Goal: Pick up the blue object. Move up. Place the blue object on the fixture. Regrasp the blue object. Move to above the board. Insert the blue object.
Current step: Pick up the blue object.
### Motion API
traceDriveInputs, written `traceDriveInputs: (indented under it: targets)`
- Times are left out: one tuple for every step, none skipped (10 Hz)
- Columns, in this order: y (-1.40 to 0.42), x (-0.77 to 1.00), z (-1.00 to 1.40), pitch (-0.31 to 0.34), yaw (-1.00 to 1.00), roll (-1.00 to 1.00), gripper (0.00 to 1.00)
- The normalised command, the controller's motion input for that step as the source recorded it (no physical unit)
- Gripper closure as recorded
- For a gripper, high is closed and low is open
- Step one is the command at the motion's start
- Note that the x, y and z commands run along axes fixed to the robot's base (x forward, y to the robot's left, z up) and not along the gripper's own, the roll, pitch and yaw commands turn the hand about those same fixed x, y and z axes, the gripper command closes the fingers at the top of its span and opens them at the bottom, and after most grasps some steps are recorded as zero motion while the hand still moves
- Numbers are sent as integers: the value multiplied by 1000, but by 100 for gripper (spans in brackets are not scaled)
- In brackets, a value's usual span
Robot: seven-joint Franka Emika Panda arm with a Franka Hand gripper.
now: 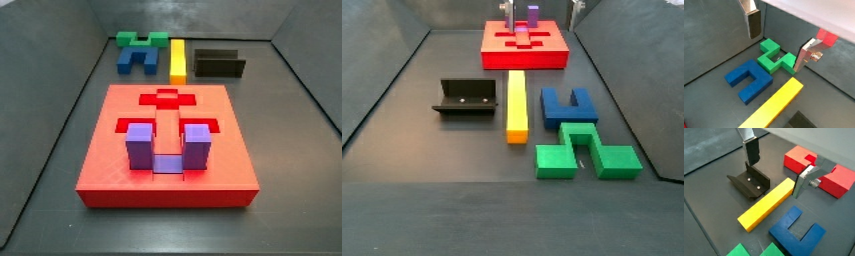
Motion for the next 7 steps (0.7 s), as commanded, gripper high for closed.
traceDriveInputs:
  targets:
    - [-580, 0, -723, -261, 0, -23, 0]
    - [-577, -9, -740, -250, 0, 0, 0]
    - [-537, 0, -686, -259, 0, -30, 0]
    - [-551, 0, -626, -250, 0, -39, 0]
    - [-223, -189, -734, -243, 0, -1, 0]
    - [0, -340, -786, -246, 0, -16, 0]
    - [46, -460, -780, -249, 0, -34, 0]
